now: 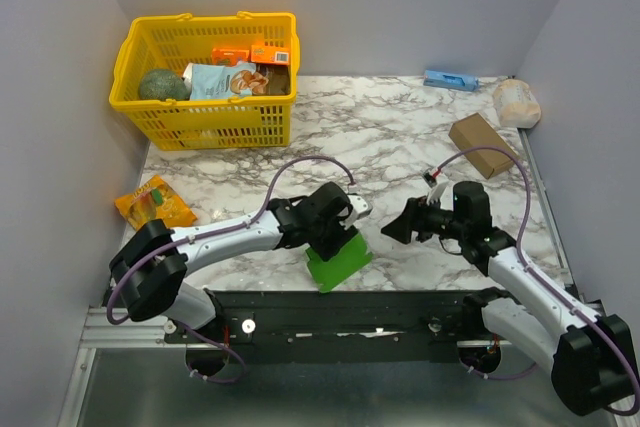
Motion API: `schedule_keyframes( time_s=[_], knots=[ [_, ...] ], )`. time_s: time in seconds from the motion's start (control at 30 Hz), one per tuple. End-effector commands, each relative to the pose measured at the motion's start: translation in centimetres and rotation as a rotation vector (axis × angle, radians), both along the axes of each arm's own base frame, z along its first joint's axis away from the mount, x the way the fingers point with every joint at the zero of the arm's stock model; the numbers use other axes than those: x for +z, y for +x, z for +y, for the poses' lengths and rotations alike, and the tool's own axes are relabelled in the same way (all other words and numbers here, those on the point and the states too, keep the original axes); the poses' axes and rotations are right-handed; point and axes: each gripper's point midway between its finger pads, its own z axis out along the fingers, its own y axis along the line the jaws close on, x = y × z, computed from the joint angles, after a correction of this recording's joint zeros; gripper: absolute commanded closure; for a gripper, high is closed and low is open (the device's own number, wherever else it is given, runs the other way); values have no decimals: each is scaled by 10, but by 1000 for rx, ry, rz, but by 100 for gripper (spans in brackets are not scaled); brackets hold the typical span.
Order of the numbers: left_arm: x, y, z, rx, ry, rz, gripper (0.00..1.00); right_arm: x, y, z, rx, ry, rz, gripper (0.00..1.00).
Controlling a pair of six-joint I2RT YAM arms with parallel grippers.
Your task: Fold the paper box
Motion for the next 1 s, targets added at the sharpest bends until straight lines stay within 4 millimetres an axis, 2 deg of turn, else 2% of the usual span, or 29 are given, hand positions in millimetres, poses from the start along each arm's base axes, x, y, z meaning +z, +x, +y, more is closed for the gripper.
schedule_keyframes(
  time_s=[0.0,0.03,0.07,0.17,0.27,0.3,0.4,0.5,0.57,0.73,0.9,0.97],
  knots=[
    [22,8,1,41,-123,59,46,12,-6,3,23,45,-54,22],
    [25,17,5,74,-157,77,47,14,-9,5,48,53,-64,22],
    [33,14,-2,47,-225,124,47,18,-10,6,64,60,-80,22],
    [45,15,-7,28,-337,214,48,27,-16,14,134,102,-129,22],
    [49,16,-9,16,-399,302,49,27,-19,18,182,112,-160,22],
    [55,8,-12,-20,-447,360,50,25,-19,18,183,112,-158,22],
    [69,3,-14,-46,-558,447,49,26,-16,19,176,122,-170,21],
    [84,11,-11,-32,-656,473,50,27,-17,21,174,134,-174,21],
    [97,9,-12,-73,-722,509,49,26,-17,21,177,123,-188,20],
    [102,4,-12,-104,-737,548,49,46,-12,26,191,163,-255,18],
    [102,0,-10,-121,-723,567,50,53,-11,37,275,186,-217,15],
    [100,-2,-9,-125,-720,575,49,62,-12,41,305,217,-223,15]
  ],
)
